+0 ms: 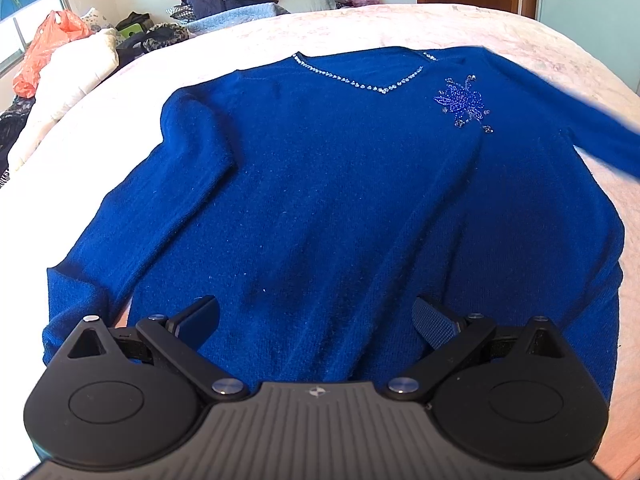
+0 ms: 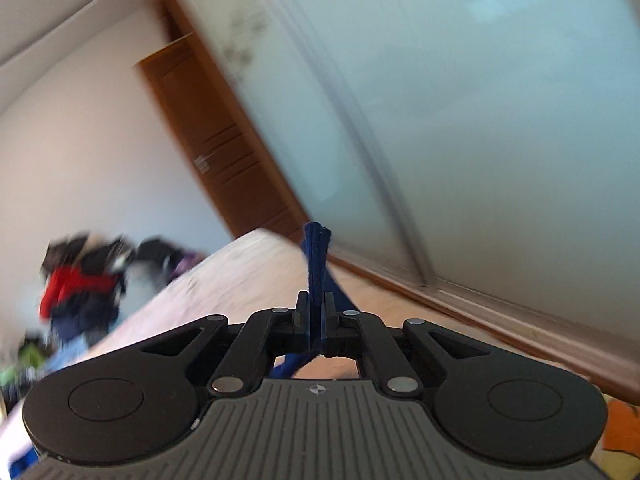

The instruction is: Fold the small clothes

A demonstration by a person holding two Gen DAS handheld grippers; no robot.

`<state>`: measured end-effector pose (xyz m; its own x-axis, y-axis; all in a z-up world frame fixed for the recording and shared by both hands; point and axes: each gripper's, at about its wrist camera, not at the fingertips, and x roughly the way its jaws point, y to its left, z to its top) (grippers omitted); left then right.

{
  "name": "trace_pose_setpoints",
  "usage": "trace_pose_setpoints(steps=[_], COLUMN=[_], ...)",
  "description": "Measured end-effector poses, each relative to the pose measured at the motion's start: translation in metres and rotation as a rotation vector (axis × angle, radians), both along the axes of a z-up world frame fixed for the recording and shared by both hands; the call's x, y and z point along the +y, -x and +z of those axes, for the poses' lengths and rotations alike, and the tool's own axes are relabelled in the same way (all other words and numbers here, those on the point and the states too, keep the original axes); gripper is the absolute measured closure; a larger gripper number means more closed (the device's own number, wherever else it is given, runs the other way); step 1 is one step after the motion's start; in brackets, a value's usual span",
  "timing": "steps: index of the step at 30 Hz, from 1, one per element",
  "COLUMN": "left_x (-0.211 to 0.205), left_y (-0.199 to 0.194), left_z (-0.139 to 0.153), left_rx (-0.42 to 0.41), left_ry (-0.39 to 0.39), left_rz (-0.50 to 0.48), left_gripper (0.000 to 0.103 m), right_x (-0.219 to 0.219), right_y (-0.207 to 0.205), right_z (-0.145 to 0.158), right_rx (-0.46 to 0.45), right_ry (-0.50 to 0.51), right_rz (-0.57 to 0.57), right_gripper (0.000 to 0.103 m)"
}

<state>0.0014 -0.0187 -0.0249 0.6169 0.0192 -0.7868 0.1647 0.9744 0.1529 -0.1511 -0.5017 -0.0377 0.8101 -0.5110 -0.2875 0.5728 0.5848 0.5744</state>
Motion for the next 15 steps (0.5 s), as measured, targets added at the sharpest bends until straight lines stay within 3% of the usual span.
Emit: trace_pose_setpoints(steps=[6,11,15], left_x=[0.000,-0.001,-0.002], left_y=[0.000,0.000,0.001], left_z=[0.000,0.000,-0.001], left_rx=[0.000,-0.002,-0.002], left_ry=[-0.003,-0.006,-0.010], left_rz=[-0.001,-0.002,-0.004], left_gripper=[0.000,0.000,0.000], right_x=[-0.008,-0.009,-0.008], right_y=[-0.002,-0.005,-0.011], right_z=[-0.045,-0.077,-0.077], right_rx=[0.024,-0.044,-0.049], right_ry=[-0.158,-0.344,-0.308], right_rz=[0.004,0.005,-0.015], right_gripper=[0.095,0.067,0.068])
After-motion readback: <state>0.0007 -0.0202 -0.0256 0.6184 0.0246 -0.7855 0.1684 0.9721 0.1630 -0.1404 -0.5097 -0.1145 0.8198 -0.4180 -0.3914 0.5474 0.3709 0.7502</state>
